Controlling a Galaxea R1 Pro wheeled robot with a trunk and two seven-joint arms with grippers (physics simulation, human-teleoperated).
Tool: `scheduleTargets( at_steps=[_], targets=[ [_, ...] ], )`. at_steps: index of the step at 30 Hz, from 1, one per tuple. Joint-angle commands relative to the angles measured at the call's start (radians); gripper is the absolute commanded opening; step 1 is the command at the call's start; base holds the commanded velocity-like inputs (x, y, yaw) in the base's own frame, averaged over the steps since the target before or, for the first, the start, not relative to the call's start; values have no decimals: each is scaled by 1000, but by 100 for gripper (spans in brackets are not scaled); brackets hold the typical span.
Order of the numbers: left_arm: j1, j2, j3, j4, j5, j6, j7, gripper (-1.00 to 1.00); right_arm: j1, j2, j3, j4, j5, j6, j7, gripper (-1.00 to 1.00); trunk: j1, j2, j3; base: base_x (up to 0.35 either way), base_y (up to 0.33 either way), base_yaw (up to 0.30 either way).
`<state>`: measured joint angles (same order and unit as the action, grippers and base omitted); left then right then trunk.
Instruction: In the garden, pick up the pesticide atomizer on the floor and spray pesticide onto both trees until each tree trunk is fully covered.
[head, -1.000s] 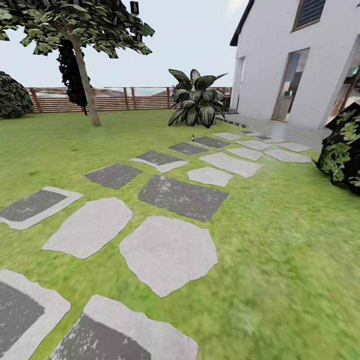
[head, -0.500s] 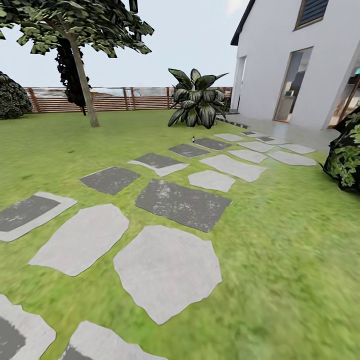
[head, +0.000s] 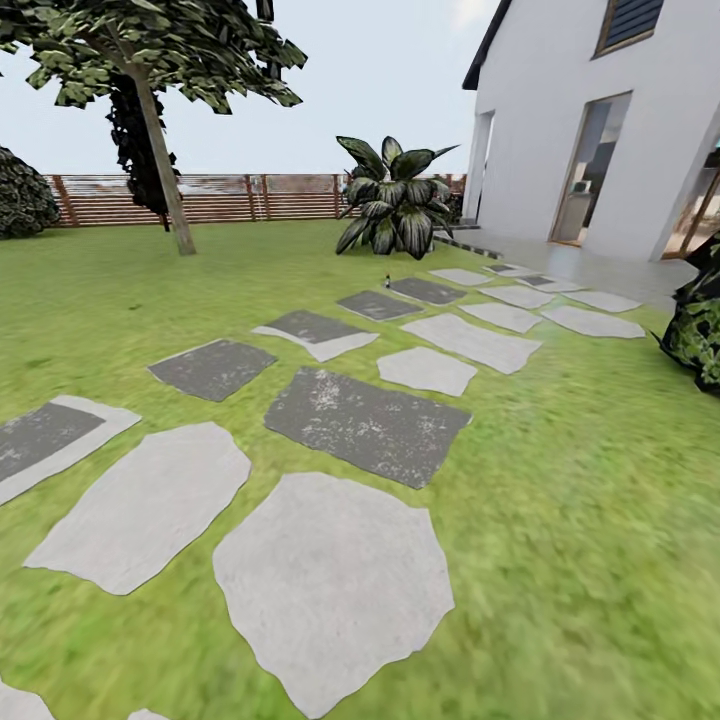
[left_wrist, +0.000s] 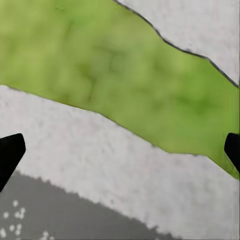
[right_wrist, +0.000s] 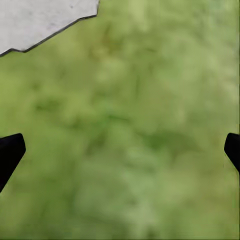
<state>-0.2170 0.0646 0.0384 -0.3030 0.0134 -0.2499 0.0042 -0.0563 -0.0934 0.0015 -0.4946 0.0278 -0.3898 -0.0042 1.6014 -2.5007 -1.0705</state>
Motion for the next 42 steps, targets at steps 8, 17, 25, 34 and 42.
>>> scheduleTargets(
  at_steps=[8,17,25,34,42],
  targets=[
    [0,0,2,1,2,-3,0,100,0,0,0,1,3,-3,0,100,0,0,-1,340,0,0],
    [-1,0,2,1,1,-3,0,100,0,0,0,1,3,-3,0,100,0,0,-1,340,0,0],
    [0,0,2,1,1,-3,0,100,0,0,0,1,3,-3,0,100,0,0,-1,340,0,0],
    [-1,0,2,1,1,-3,0,100,0,0,0,1,3,-3,0,100,0,0,-1,340,0,0],
    [0,0,2,1,1,-3,0,100,0,0,0,1,3,-3,0,100,0,0,-1,340,0,0]
  ],
)
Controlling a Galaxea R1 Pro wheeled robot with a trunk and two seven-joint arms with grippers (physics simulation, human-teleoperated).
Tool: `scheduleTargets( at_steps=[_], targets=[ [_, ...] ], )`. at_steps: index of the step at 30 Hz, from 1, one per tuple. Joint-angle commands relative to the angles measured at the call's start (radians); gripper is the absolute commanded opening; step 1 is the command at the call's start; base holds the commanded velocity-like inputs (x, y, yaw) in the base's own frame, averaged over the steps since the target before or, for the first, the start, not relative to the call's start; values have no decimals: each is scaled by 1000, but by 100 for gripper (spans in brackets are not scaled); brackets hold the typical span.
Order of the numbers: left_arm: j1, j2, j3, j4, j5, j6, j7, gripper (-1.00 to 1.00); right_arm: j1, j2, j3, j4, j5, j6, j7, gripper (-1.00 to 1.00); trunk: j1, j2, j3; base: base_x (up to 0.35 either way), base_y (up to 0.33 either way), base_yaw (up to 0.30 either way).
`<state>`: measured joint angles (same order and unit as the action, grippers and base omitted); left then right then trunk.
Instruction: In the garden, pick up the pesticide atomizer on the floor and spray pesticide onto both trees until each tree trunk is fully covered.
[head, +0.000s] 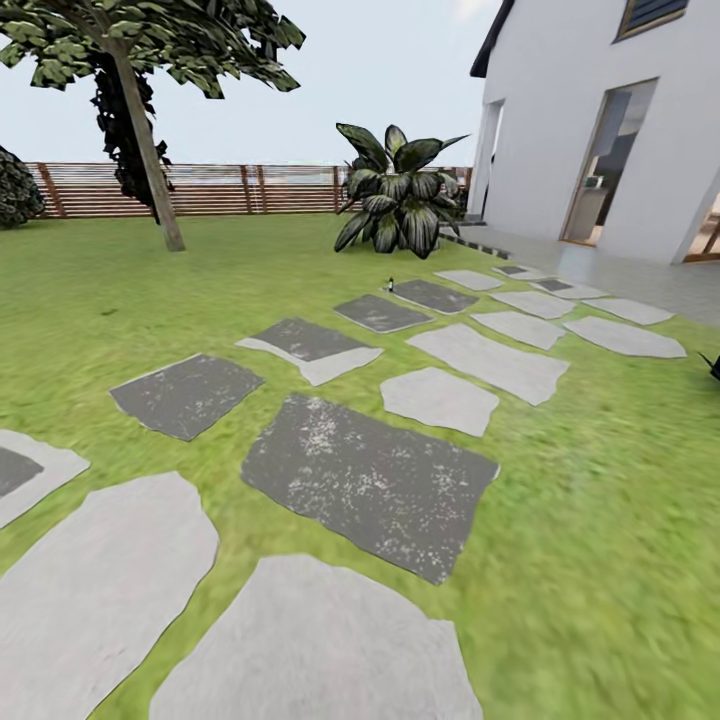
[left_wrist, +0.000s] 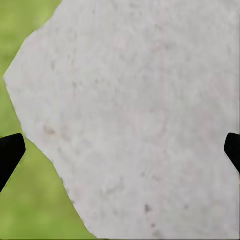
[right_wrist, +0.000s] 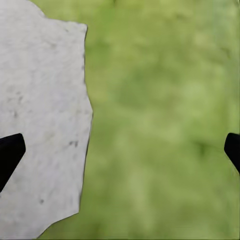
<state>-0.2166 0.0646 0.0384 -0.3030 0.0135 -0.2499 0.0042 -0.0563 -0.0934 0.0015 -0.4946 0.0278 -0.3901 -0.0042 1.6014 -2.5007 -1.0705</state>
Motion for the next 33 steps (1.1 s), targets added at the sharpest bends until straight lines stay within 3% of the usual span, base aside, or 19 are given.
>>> scheduleTargets(
  at_steps=[1,33],
  targets=[
    [-1,0,2,1,2,-3,0,100,0,0,0,1,3,-3,0,100,0,0,-1,340,0,0],
    [-1,0,2,1,1,-3,0,100,0,0,0,1,3,-3,0,100,0,0,-1,340,0,0]
  ],
)
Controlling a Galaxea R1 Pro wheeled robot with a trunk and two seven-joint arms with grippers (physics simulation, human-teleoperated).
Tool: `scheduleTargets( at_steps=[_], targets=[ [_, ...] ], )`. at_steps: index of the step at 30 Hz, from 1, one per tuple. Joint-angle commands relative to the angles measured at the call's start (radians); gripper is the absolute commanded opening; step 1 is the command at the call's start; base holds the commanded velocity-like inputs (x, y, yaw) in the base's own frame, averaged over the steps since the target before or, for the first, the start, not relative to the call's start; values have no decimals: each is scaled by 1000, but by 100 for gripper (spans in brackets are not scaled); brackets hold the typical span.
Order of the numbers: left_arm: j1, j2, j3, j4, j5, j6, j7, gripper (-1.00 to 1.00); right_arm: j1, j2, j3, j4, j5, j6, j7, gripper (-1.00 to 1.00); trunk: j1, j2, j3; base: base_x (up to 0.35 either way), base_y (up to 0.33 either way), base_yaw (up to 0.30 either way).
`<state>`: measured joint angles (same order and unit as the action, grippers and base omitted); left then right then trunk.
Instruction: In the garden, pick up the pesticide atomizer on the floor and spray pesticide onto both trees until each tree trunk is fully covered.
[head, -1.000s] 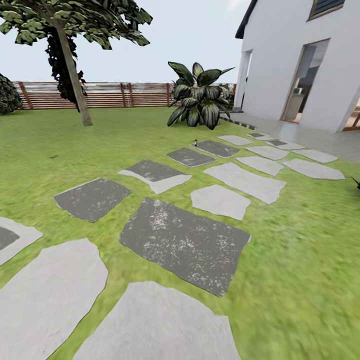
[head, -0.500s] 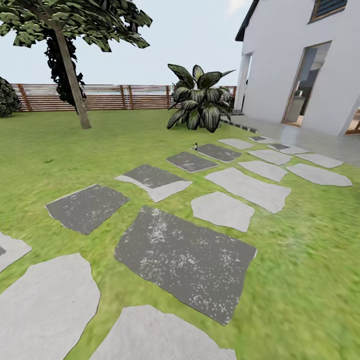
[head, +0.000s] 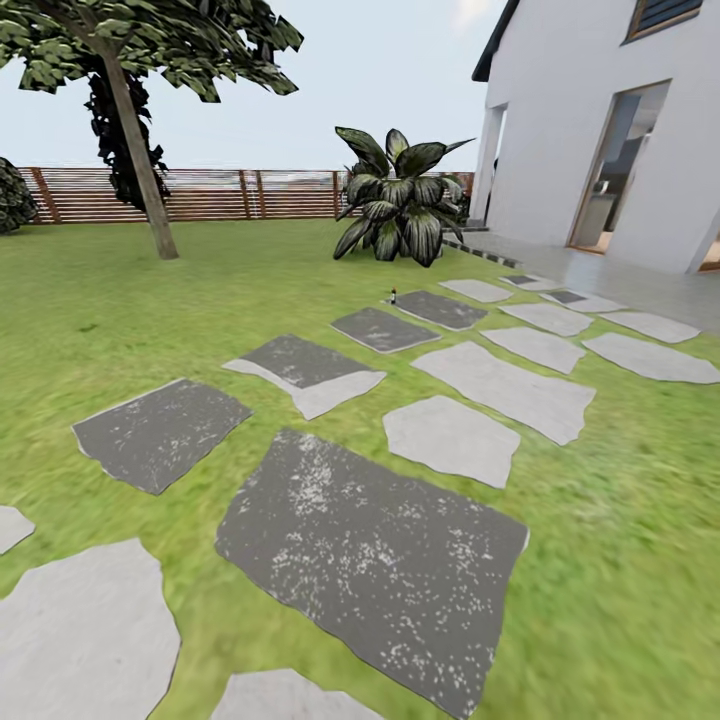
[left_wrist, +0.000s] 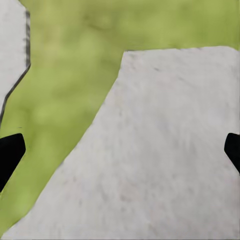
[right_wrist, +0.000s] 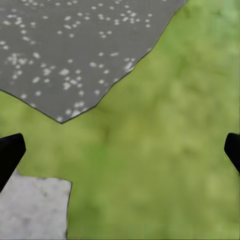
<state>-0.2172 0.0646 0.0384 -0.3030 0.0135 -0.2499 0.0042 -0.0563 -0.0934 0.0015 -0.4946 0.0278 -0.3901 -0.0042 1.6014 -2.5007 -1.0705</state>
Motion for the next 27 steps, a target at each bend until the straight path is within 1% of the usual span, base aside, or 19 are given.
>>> scheduleTargets(
  at_steps=[1,27],
  targets=[
    [0,0,1,1,1,-3,0,100,0,0,0,1,3,-3,0,100,0,0,-1,340,0,0],
    [0,0,1,1,1,-3,0,100,0,0,0,1,3,-4,0,100,0,0,-1,340,0,0]
  ],
)
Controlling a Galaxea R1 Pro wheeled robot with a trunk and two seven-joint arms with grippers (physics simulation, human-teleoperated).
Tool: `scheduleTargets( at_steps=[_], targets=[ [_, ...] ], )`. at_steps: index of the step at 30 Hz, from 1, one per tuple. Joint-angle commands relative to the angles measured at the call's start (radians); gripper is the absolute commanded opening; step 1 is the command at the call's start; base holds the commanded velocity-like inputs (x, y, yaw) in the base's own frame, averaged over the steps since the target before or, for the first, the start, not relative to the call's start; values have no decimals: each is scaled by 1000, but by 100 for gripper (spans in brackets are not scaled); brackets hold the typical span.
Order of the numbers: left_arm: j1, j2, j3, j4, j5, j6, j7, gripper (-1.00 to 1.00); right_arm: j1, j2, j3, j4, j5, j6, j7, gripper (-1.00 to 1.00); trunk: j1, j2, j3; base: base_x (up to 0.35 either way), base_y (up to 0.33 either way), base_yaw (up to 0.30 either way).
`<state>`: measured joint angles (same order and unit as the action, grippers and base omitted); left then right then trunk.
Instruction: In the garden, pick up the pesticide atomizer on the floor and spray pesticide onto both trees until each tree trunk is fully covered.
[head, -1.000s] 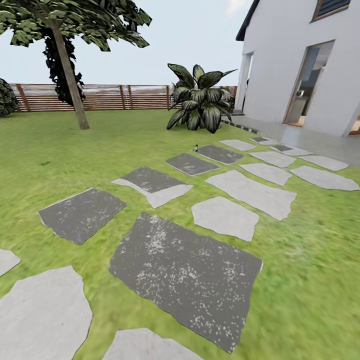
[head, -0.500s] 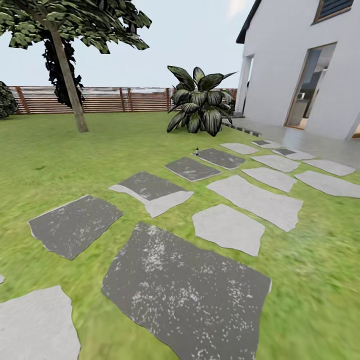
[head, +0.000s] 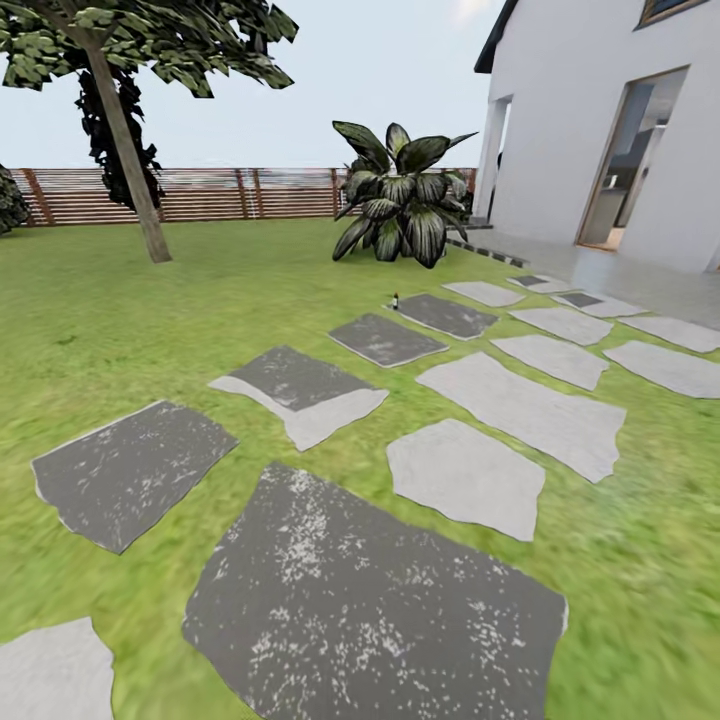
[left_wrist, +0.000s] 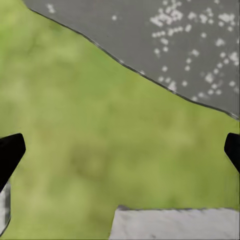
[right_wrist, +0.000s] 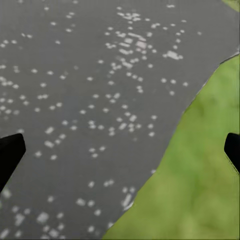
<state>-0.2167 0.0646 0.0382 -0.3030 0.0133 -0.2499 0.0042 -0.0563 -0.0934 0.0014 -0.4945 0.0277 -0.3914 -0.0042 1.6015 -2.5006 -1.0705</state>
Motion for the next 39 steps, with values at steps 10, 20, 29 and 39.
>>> scheduleTargets(
  at_steps=[10,20,29,39],
  targets=[
    [-1,0,2,1,2,-3,0,100,0,0,0,1,3,-3,0,100,0,0,-1,340,0,0],
    [0,0,2,1,2,-3,0,100,0,0,0,1,3,-3,0,100,0,0,-1,340,0,0],
    [0,0,2,1,1,-3,0,100,0,0,0,1,3,-3,0,100,0,0,-1,340,0,0],
    [-1,0,2,1,1,-3,0,100,0,0,0,1,3,-3,0,100,0,0,-1,340,0,0]
  ],
)
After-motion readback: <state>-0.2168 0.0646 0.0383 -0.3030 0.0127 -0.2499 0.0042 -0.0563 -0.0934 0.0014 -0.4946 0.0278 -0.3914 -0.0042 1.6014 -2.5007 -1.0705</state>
